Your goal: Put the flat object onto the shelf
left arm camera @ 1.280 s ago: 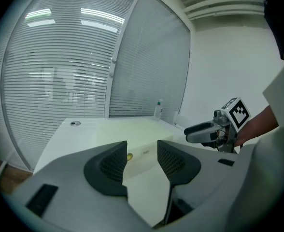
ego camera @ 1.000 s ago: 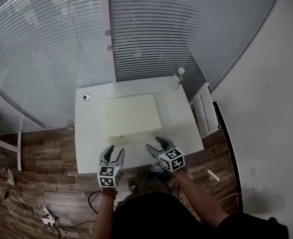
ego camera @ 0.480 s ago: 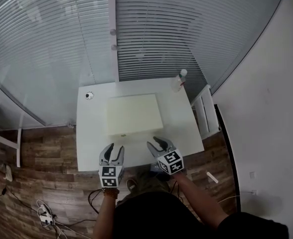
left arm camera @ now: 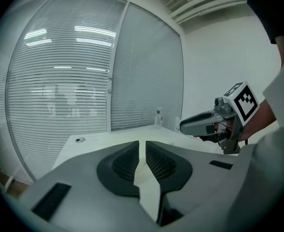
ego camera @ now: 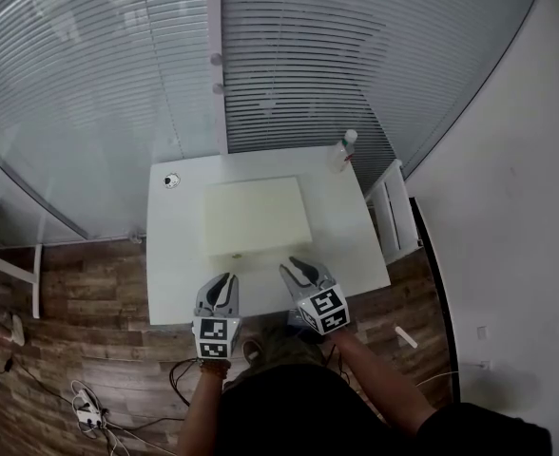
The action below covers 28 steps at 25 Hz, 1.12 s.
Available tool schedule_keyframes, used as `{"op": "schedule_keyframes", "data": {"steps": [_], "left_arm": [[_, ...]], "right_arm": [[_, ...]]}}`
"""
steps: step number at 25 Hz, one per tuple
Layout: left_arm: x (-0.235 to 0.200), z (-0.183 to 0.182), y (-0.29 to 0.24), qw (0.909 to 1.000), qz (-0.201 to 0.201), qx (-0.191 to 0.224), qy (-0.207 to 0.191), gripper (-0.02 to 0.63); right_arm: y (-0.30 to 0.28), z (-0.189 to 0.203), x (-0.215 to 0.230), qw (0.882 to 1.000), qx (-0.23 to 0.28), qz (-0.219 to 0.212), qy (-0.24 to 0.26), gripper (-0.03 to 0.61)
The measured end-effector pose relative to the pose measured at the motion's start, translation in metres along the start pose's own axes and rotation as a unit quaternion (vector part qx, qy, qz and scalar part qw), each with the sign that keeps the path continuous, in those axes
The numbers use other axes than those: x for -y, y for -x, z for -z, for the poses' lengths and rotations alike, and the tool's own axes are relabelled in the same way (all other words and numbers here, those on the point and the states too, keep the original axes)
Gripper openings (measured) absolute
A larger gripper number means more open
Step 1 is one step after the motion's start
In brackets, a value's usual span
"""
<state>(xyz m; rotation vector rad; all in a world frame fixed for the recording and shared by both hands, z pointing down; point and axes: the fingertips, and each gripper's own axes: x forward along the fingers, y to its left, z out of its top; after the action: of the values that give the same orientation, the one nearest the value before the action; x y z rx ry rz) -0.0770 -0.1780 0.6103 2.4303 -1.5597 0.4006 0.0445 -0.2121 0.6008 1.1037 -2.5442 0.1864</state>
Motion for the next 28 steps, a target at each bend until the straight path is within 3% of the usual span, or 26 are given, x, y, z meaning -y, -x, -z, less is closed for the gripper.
{"op": "schedule_keyframes", "data": {"steps": [16, 28], "left_arm": [[-0.010, -0.050, 0.003, 0.9989, -0.020, 0.041, -0.013, 0.038], [-0.008, -0.090, 0.024, 0.9949, -0.029, 0.084, -0.048, 0.039]], "right_arm": [[0.008, -0.053, -0.013, 0.998, 0.055, 0.004, 0.026, 0.097], [0.025, -0.099, -0.025, 0.993, 0.105, 0.015, 0.050, 0.081]]}}
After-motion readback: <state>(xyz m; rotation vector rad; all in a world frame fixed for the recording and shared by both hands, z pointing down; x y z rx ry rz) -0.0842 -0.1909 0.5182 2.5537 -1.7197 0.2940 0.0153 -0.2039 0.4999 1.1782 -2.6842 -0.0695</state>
